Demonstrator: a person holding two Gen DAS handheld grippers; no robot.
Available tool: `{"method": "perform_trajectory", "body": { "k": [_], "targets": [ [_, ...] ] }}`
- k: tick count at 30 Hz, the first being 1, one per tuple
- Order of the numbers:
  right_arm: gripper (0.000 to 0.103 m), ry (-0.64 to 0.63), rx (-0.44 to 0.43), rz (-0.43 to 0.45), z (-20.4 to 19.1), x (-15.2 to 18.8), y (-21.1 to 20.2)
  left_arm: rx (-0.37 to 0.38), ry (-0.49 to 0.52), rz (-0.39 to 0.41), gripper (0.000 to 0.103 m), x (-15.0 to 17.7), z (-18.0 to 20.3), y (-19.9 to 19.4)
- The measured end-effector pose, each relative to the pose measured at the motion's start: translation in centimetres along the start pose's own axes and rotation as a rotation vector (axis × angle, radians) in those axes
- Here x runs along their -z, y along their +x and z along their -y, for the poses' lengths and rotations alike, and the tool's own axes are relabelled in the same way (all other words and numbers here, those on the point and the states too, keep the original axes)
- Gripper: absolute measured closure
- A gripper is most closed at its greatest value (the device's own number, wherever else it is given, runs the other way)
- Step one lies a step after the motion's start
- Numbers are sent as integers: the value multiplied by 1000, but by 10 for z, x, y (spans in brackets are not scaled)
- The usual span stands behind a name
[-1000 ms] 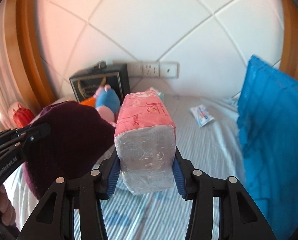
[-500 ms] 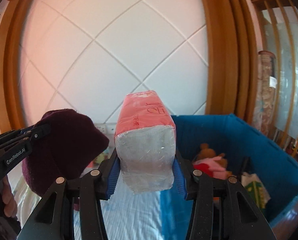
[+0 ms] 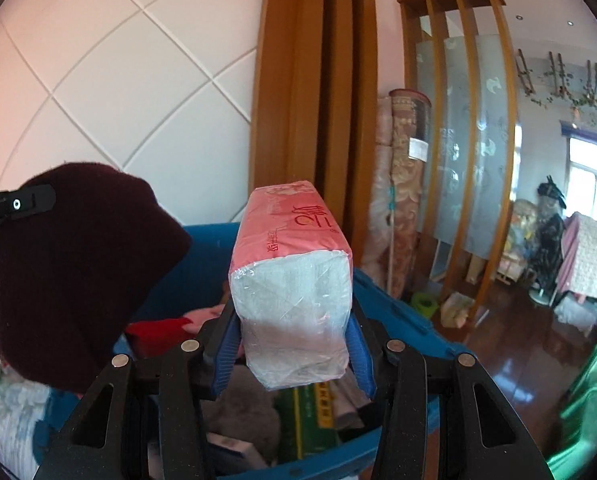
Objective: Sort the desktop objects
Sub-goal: 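Carry the cloth and tissue pack into the blue crate and open both tools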
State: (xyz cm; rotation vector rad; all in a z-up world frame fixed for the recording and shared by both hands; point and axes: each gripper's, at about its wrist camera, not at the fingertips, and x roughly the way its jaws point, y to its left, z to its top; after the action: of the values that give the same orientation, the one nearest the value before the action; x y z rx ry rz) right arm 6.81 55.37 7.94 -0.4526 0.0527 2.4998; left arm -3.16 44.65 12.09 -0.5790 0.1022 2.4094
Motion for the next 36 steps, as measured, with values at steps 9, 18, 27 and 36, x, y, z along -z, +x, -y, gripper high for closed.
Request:
{"method": "perform_trajectory", "body": {
  "k": [9,18,27,36],
  "targets": [
    [56,15,-35,-95,38,27,46,-10,-5,-248,94,41,35,56],
    [54,1,-44,-165,47,36,80,-92,29,-261,36,54,43,63],
    [7,-24,-18,-189,44,38,84,-66,12,-209,34,52,28,44],
    [0,-45,-83,-136,16,24,56,-92,-28,-107,33,52,-23,-5]
  ]
}}
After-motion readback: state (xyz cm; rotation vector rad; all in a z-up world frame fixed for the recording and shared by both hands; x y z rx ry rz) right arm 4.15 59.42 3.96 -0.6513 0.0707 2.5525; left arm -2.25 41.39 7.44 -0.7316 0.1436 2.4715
